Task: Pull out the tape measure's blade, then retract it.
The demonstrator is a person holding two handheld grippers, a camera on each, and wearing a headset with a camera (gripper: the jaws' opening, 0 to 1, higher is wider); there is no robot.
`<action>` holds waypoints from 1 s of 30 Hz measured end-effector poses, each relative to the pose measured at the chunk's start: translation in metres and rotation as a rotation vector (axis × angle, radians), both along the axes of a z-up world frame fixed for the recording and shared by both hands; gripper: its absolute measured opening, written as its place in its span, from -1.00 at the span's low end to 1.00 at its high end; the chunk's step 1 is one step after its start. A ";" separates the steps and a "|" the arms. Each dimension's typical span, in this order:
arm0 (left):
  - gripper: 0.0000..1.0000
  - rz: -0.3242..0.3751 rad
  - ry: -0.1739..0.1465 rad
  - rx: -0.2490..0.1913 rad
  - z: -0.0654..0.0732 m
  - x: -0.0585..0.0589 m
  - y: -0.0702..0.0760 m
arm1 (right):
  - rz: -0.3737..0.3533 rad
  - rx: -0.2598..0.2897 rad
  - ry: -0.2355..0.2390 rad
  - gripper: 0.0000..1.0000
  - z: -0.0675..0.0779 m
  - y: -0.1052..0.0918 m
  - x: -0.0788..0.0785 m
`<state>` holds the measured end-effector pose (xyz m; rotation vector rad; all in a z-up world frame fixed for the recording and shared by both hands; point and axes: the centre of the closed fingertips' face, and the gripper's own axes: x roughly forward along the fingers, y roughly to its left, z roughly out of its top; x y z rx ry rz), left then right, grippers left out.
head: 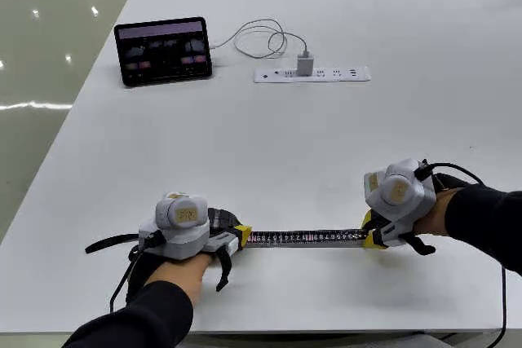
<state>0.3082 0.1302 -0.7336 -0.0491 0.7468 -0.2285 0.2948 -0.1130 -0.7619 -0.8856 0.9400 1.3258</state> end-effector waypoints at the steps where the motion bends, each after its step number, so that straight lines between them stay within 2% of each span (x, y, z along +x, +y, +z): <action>1: 0.24 0.000 0.001 0.001 0.000 0.000 0.000 | 0.000 0.003 0.000 -0.79 0.000 0.001 -0.001; 30: 0.24 0.000 0.001 -0.003 0.000 0.000 0.000 | 0.000 0.035 -0.002 -0.79 0.001 0.017 -0.001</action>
